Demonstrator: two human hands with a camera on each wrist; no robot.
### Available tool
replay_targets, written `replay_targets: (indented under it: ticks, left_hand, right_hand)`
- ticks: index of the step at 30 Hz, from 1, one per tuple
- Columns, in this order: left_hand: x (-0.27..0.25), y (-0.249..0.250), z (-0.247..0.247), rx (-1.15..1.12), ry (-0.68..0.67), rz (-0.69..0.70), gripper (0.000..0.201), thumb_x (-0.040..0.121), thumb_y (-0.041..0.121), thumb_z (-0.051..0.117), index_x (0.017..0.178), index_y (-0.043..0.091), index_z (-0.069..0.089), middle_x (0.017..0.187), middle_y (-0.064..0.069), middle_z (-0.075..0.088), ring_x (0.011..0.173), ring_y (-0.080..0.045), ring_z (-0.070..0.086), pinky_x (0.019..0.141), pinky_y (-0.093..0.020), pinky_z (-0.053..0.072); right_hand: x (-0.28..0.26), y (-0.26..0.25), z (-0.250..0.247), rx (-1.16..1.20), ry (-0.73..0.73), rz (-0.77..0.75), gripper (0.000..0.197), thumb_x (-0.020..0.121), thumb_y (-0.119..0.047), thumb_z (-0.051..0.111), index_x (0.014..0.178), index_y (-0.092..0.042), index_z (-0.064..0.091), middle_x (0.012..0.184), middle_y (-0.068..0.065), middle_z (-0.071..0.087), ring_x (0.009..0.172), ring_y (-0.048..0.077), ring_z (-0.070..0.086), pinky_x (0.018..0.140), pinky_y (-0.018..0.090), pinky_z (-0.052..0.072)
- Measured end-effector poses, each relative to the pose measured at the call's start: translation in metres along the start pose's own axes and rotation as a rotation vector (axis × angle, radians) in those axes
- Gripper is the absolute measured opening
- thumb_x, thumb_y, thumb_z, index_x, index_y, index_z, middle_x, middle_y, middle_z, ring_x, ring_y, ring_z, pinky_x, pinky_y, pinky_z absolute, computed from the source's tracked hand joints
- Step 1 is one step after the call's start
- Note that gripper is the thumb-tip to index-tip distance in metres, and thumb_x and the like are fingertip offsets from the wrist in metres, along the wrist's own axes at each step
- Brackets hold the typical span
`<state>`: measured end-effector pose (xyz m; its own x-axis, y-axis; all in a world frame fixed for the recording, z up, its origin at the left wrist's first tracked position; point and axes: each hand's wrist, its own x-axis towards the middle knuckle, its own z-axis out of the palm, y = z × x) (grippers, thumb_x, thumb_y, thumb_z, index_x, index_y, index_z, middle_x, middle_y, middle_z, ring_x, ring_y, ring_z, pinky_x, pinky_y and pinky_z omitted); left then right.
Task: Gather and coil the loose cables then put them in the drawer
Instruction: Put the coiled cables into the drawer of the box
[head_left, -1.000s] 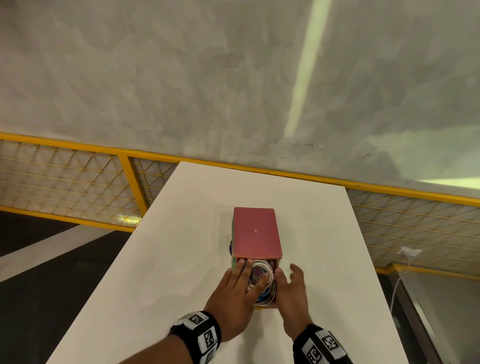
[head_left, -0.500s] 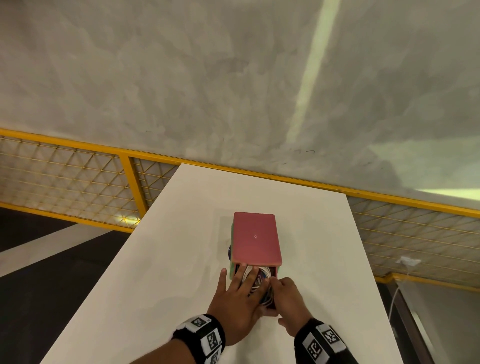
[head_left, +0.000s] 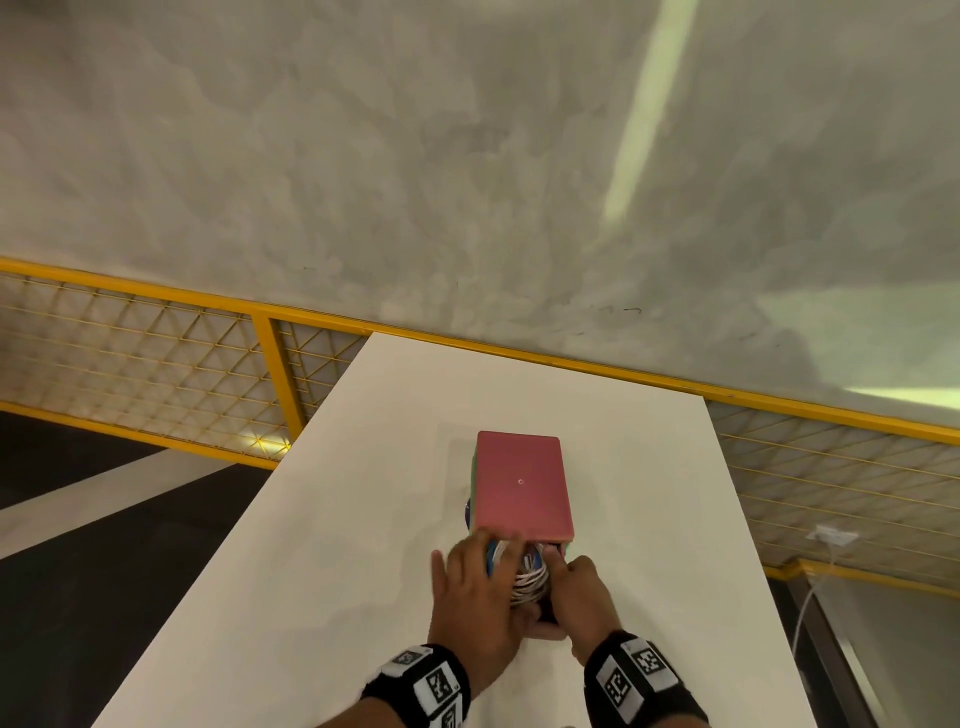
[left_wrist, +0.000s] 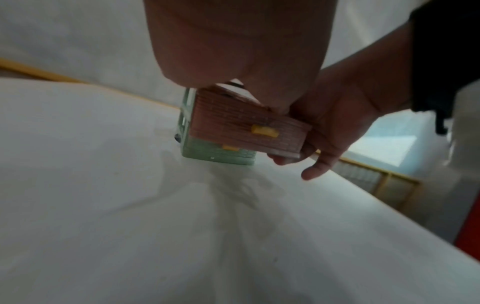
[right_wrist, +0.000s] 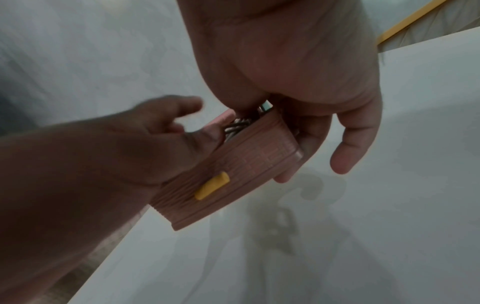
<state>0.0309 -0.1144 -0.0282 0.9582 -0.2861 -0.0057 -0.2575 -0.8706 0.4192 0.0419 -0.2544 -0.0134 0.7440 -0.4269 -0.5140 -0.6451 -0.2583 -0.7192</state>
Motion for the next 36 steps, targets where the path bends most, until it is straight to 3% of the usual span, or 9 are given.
replay_targets:
  ticks: [4, 6, 9, 14, 21, 24, 27, 31, 36]
  left_hand:
    - [0.008, -0.007, -0.008, -0.23, -0.143, -0.492, 0.139, 0.043, 0.087, 0.062, 0.153, 0.031, -0.001, 0.151, -0.005, 0.023, 0.139, -0.031, 0.032, 0.111, -0.055, 0.027]
    - [0.008, -0.012, -0.009, -0.349, -0.164, -0.445, 0.142, 0.042, 0.087, 0.067, 0.153, 0.033, -0.003, 0.147, -0.003, 0.027, 0.133, -0.028, 0.041, 0.107, -0.05, 0.036]
    - [0.007, -0.013, -0.004, -0.92, -0.116, -0.095, 0.098, 0.071, 0.05, 0.083, 0.148, 0.038, 0.023, 0.137, 0.005, 0.054, 0.122, -0.016, 0.058, 0.102, -0.042, 0.049]
    - [0.006, -0.019, 0.007, -1.102, -0.069, -0.496, 0.036, 0.099, 0.027, 0.05, 0.134, 0.036, 0.044, 0.116, 0.002, 0.067, 0.091, -0.02, 0.066, 0.083, -0.033, 0.052]
    - [0.027, -0.015, -0.002, -1.137, -0.065, -0.647, 0.062, 0.095, 0.022, 0.059, 0.149, 0.022, 0.029, 0.1, -0.008, 0.067, 0.085, -0.031, 0.072, 0.063, -0.036, 0.057]
    - [0.037, -0.017, -0.005, -1.024, -0.052, -0.563, 0.063, 0.091, 0.028, 0.063, 0.147, 0.025, 0.034, 0.116, -0.01, 0.062, 0.093, -0.031, 0.07, 0.069, -0.046, 0.063]
    - [0.03, -0.017, -0.028, -1.008, -0.124, -0.266, 0.055, 0.086, 0.028, 0.075, 0.128, 0.045, 0.043, 0.128, 0.011, 0.047, 0.105, -0.006, 0.062, 0.071, -0.019, 0.058]
    - [0.025, -0.031, -0.042, -0.7, -0.318, -0.056, 0.104, 0.078, 0.012, 0.081, 0.13, 0.043, -0.004, 0.118, 0.04, 0.01, 0.115, 0.017, 0.027, 0.083, 0.008, 0.025]
    - [0.041, -0.043, -0.029, -0.57, -0.257, -0.073, 0.093, 0.074, 0.01, 0.068, 0.148, 0.043, 0.022, 0.135, 0.014, 0.057, 0.122, -0.01, 0.056, 0.097, -0.027, 0.049]
  right_hand:
    - [0.0, 0.001, -0.001, 0.166, -0.1, 0.095, 0.053, 0.091, -0.061, 0.045, 0.104, -0.01, 0.054, 0.098, 0.01, 0.064, 0.084, 0.027, 0.062, 0.073, 0.039, 0.053]
    - [-0.006, 0.007, -0.004, 0.353, -0.136, 0.11, 0.049, 0.092, -0.052, 0.054, 0.101, -0.005, 0.057, 0.087, 0.015, 0.065, 0.071, 0.028, 0.058, 0.063, 0.037, 0.046]
    - [-0.009, 0.025, -0.009, 0.455, -0.11, 0.072, 0.032, 0.086, -0.031, 0.071, 0.106, -0.008, 0.06, 0.095, 0.021, 0.071, 0.074, 0.031, 0.067, 0.068, 0.039, 0.051]
    - [-0.004, 0.036, -0.006, 0.412, -0.131, 0.056, 0.026, 0.084, -0.022, 0.074, 0.104, -0.013, 0.06, 0.095, 0.017, 0.074, 0.081, 0.031, 0.073, 0.066, 0.038, 0.056]
    - [-0.002, 0.024, 0.002, 0.423, 0.0, 0.0, 0.019, 0.085, -0.012, 0.07, 0.1, -0.007, 0.059, 0.088, 0.02, 0.071, 0.071, 0.032, 0.069, 0.062, 0.038, 0.056]
    - [0.009, 0.021, 0.008, 0.415, 0.0, -0.016, 0.043, 0.083, -0.016, 0.071, 0.12, -0.015, 0.049, 0.106, 0.019, 0.066, 0.078, 0.032, 0.067, 0.061, 0.036, 0.053]
    - [0.012, 0.021, -0.002, 0.365, -0.098, -0.164, 0.071, 0.08, -0.024, 0.078, 0.138, -0.032, 0.038, 0.132, 0.0, 0.053, 0.103, 0.017, 0.066, 0.076, 0.033, 0.058]
    - [0.009, 0.019, -0.026, 0.172, -0.426, -0.402, 0.099, 0.071, 0.007, 0.081, 0.14, -0.035, 0.024, 0.123, -0.009, 0.063, 0.101, 0.001, 0.069, 0.075, 0.022, 0.058]
    - [0.022, 0.014, -0.024, -0.065, -0.212, -0.473, 0.083, 0.064, 0.007, 0.07, 0.125, -0.042, 0.042, 0.114, -0.013, 0.066, 0.094, -0.004, 0.067, 0.071, 0.016, 0.055]
